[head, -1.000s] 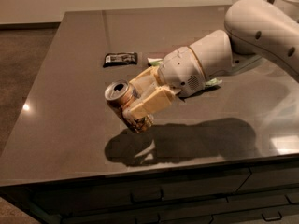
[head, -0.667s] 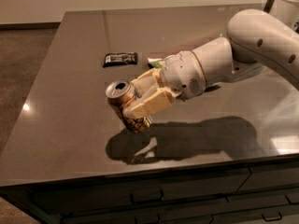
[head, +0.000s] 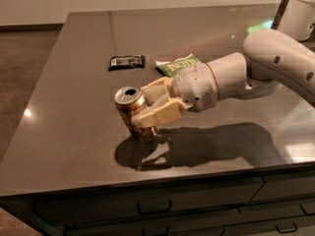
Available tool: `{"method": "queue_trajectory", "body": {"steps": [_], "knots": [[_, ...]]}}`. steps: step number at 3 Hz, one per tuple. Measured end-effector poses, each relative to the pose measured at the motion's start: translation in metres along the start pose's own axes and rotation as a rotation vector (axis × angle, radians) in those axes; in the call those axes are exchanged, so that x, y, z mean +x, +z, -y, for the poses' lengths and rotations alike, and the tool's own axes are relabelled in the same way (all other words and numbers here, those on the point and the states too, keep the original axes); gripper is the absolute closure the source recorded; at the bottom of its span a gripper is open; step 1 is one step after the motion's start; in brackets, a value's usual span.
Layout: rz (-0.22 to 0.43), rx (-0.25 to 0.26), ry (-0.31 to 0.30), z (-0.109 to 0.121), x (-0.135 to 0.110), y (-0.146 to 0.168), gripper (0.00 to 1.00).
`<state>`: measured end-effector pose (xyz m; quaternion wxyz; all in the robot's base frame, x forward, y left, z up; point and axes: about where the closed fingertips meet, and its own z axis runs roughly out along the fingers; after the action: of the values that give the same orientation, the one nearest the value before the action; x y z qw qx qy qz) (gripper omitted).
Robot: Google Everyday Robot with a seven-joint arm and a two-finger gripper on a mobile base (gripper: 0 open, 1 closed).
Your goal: Place orange can upright
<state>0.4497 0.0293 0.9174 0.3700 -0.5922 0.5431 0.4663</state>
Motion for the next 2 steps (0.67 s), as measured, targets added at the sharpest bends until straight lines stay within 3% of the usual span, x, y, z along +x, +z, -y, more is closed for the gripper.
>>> {"method": "queue_trajectory", "body": {"steps": [2], "knots": [[0.11, -0.011, -0.015, 0.0011, 0.0064, 0.0067, 1.0]]}}
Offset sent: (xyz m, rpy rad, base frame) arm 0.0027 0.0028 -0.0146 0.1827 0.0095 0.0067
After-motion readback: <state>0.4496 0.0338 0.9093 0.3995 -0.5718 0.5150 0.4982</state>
